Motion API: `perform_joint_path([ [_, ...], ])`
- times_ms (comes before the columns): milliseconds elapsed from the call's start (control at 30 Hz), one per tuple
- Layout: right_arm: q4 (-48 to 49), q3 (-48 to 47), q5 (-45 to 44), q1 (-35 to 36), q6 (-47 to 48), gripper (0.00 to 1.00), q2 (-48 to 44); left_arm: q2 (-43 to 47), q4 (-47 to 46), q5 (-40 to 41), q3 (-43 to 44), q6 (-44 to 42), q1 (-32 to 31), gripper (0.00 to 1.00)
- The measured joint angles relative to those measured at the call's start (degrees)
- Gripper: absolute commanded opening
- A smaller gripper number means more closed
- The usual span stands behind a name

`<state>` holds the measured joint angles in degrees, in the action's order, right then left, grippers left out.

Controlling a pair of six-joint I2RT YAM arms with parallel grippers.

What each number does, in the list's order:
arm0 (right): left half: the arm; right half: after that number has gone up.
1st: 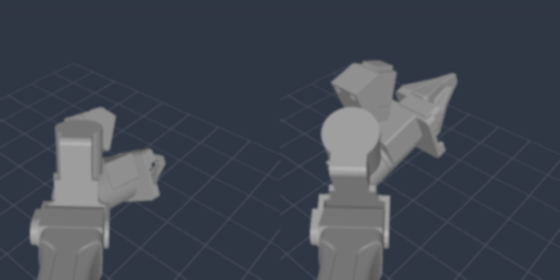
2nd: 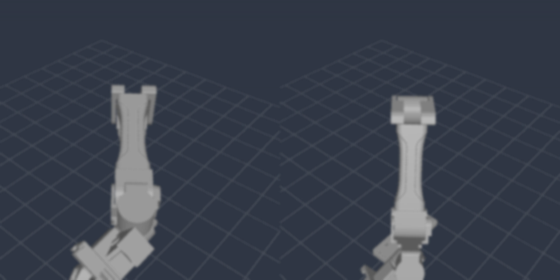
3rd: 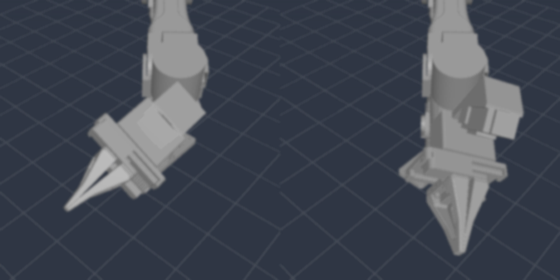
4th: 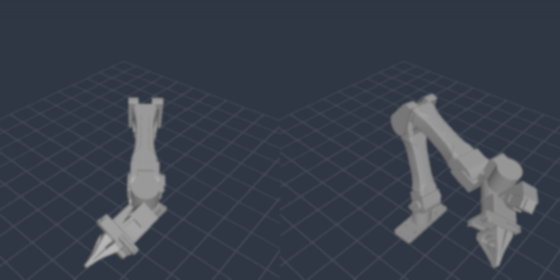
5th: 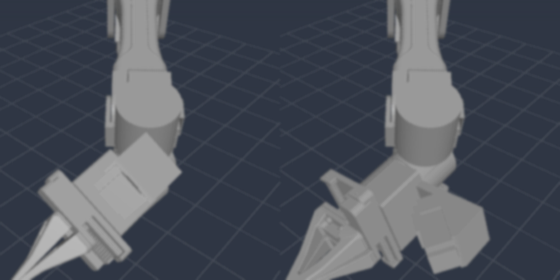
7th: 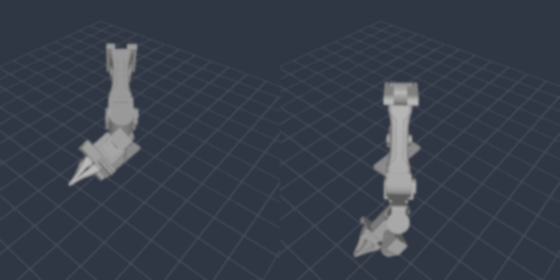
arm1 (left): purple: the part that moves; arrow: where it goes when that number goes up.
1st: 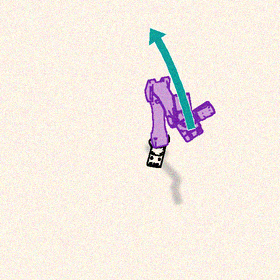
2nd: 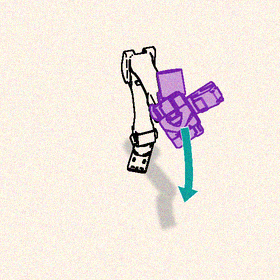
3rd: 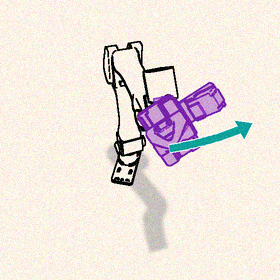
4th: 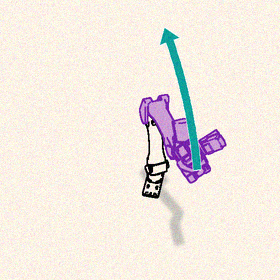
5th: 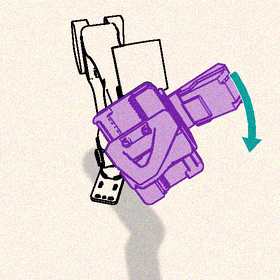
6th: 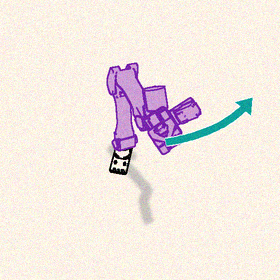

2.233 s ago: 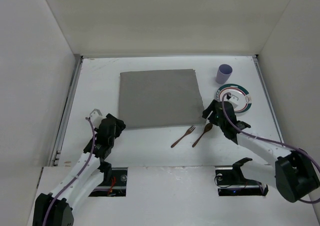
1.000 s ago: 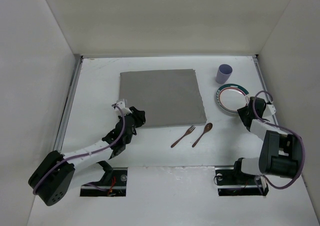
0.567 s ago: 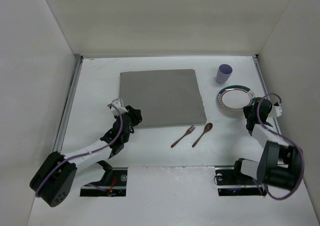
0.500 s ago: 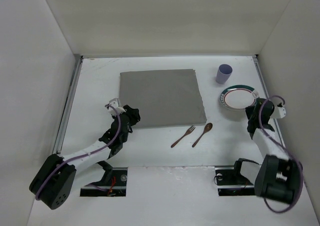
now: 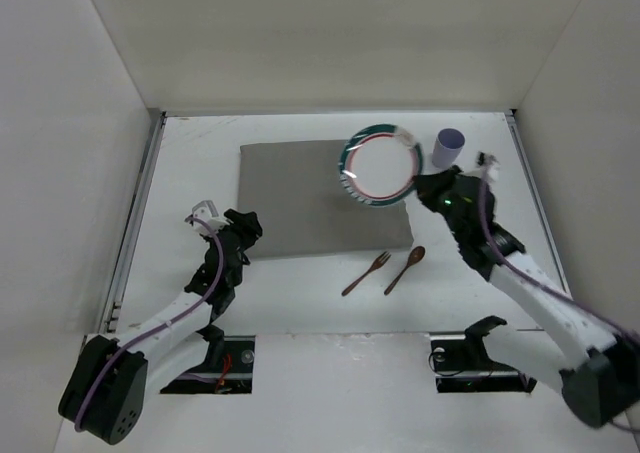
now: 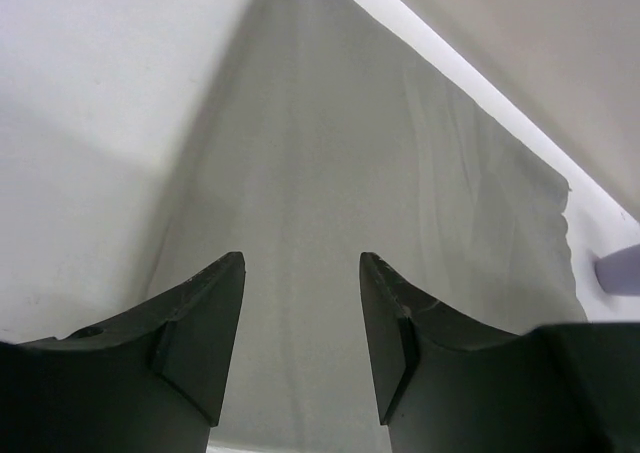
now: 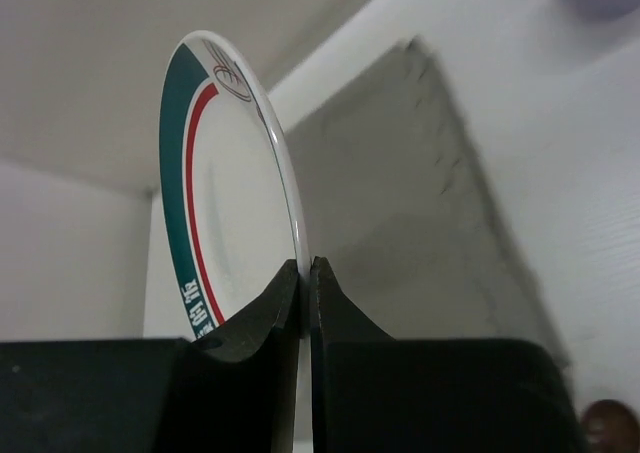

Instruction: Set the dinner table for one person

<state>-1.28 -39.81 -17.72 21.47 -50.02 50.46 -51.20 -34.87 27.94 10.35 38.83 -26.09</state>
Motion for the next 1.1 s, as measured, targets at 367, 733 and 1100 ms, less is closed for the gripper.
perform_joint_path([
  [367, 10.16, -17.31, 12.39, 12.74, 0.63, 0.09, 43.71, 2.49, 0.48, 0.22, -1.73, 0.87, 3.50, 0.50],
  [733, 13.03, -20.90, 16.59, 12.72, -3.19, 0.14, 53.59, 1.46, 0.48, 0.15, -1.75, 1.05, 3.67, 0.50],
  [1100, 10.12, -20.44, 12.04, 12.44, -3.48, 0.59, 55.15, 0.44, 0.48, 0.15, -1.75, 1.07, 3.48, 0.50],
])
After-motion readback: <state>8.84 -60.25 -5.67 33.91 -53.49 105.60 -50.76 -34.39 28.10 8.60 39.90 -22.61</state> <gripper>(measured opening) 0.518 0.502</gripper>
